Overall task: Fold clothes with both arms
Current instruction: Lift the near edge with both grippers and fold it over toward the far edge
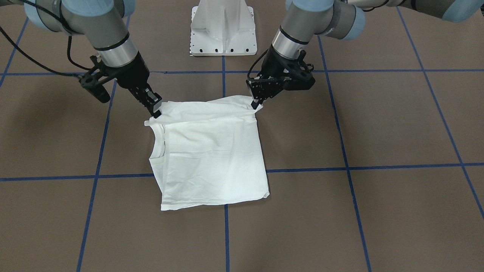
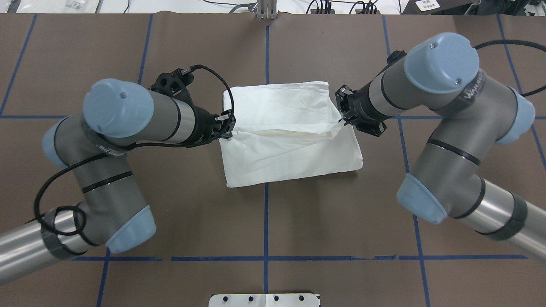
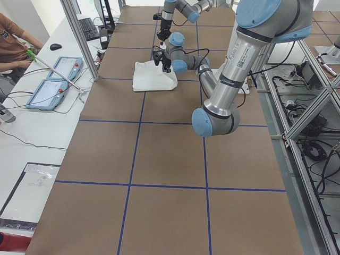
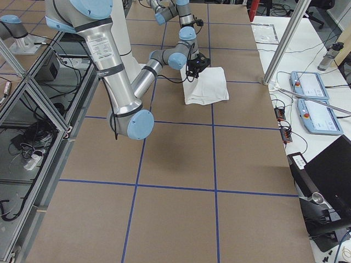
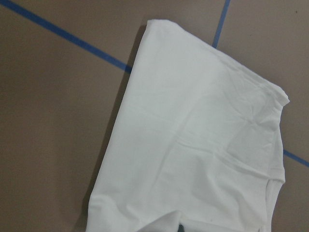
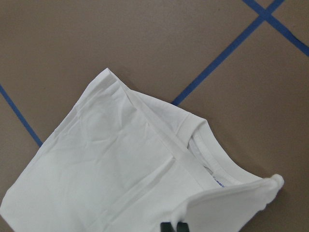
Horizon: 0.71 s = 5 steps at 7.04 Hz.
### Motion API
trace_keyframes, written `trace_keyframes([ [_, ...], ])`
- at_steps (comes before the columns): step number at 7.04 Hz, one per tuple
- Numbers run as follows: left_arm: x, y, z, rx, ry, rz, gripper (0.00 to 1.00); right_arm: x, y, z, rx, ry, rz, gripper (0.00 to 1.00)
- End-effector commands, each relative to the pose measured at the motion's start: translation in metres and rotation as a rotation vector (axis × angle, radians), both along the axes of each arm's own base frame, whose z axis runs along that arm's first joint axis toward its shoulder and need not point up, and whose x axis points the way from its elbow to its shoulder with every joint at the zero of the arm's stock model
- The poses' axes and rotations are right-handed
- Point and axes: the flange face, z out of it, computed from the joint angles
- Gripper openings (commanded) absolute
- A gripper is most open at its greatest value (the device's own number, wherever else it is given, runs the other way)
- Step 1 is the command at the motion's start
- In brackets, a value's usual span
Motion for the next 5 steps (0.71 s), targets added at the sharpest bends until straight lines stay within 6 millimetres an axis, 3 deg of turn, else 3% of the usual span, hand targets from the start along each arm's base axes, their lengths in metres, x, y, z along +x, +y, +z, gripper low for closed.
trace_keyframes([
  [1,0.031,-0.088,0.035,0.074,-0.004,-0.051,0.0,-0.023,-0.075,0.008,-0.013,0.053,-0.021,0.0],
  [2,0.028,-0.128,0.033,0.105,-0.032,-0.079,0.0,-0.047,-0.108,0.014,-0.001,0.073,-0.04,0.0],
  [3,0.022,-0.159,0.052,0.135,-0.064,-0.097,0.02,-0.063,-0.144,0.027,0.021,0.043,-0.029,0.0],
  [4,0.014,-0.186,0.082,0.199,-0.095,-0.105,0.45,-0.067,-0.179,0.047,0.069,0.044,-0.07,0.75],
  [5,0.003,-0.203,0.091,0.212,-0.101,-0.124,0.56,-0.059,-0.19,0.053,0.146,0.07,-0.112,1.0],
])
